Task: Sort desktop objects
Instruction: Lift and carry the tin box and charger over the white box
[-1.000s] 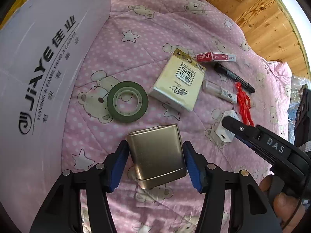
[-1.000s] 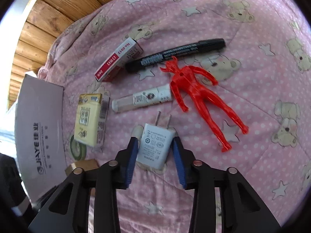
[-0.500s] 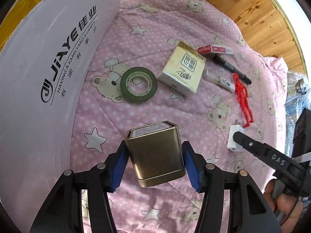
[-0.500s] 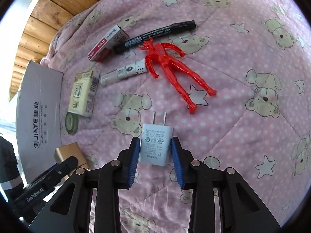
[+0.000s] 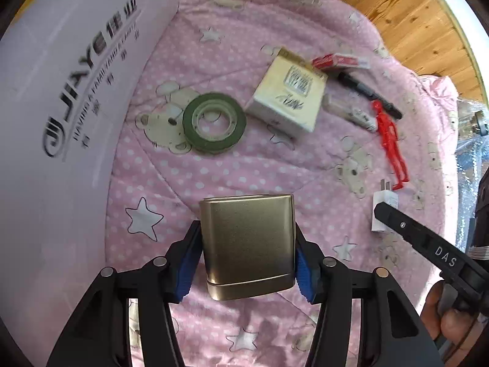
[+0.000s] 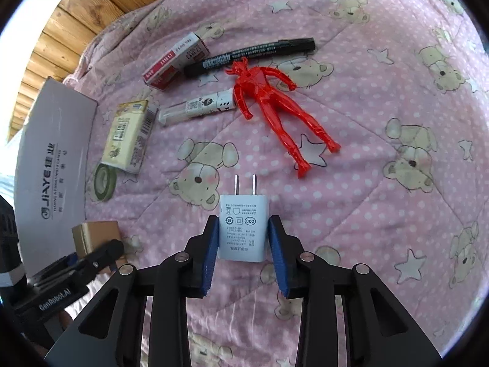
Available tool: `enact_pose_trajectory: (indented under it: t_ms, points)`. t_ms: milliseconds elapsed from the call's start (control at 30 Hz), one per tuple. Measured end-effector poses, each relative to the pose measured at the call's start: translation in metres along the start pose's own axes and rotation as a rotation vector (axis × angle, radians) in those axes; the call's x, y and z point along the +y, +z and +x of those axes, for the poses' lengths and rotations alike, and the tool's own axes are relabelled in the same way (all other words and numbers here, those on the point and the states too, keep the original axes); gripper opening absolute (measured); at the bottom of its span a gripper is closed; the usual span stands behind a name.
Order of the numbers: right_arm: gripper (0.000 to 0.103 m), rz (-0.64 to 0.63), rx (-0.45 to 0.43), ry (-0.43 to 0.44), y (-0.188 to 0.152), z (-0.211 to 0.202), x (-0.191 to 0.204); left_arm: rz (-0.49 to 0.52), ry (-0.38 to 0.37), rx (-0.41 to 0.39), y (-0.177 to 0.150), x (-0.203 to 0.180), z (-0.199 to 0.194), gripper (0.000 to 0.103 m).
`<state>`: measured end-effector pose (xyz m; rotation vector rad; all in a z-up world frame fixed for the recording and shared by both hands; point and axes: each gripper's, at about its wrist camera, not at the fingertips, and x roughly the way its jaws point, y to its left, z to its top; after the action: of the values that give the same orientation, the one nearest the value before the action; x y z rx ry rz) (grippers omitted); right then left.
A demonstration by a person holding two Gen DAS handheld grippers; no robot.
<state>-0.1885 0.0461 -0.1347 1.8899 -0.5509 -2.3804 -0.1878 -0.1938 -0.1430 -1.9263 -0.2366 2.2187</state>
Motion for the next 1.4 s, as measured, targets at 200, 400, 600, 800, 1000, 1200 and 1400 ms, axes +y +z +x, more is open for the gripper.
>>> enact_pose_trajectory:
  t_ms: [200,400,600,800,1000,1200,1400]
  points:
    - [0.034,-0.007,-0.006,0.013,-0.018,-0.016,0.001,0.013,-0.037,-0.027,-0.003,-0.002,-0.019,0.055]
    - [0.034,0.004,-0.009,0.034,-0.028,-0.022,0.002,0.038,-0.038,-0.035,-0.008,-0.010,-0.032,0.055]
    - [0.034,-0.014,-0.018,0.035,-0.042,-0.034,0.007,0.070,-0.040,-0.054,-0.018,-0.018,-0.049,0.055]
    - [0.034,-0.032,-0.031,0.039,-0.052,-0.046,0.015,0.095,-0.049,-0.084,-0.025,-0.027,-0.066,0.055]
    - [0.034,-0.043,-0.045,0.038,-0.063,-0.058,0.020,0.117,-0.059,-0.118,-0.036,-0.033,-0.084,0.055]
    - [0.034,-0.050,-0.046,0.043,-0.076,-0.068,0.024,0.124,-0.070,-0.145,-0.045,-0.033,-0.098,0.055]
    - [0.034,-0.080,-0.053,0.050,-0.084,-0.079,0.035,0.098,-0.086,-0.184,-0.052,-0.024,-0.118,0.055]
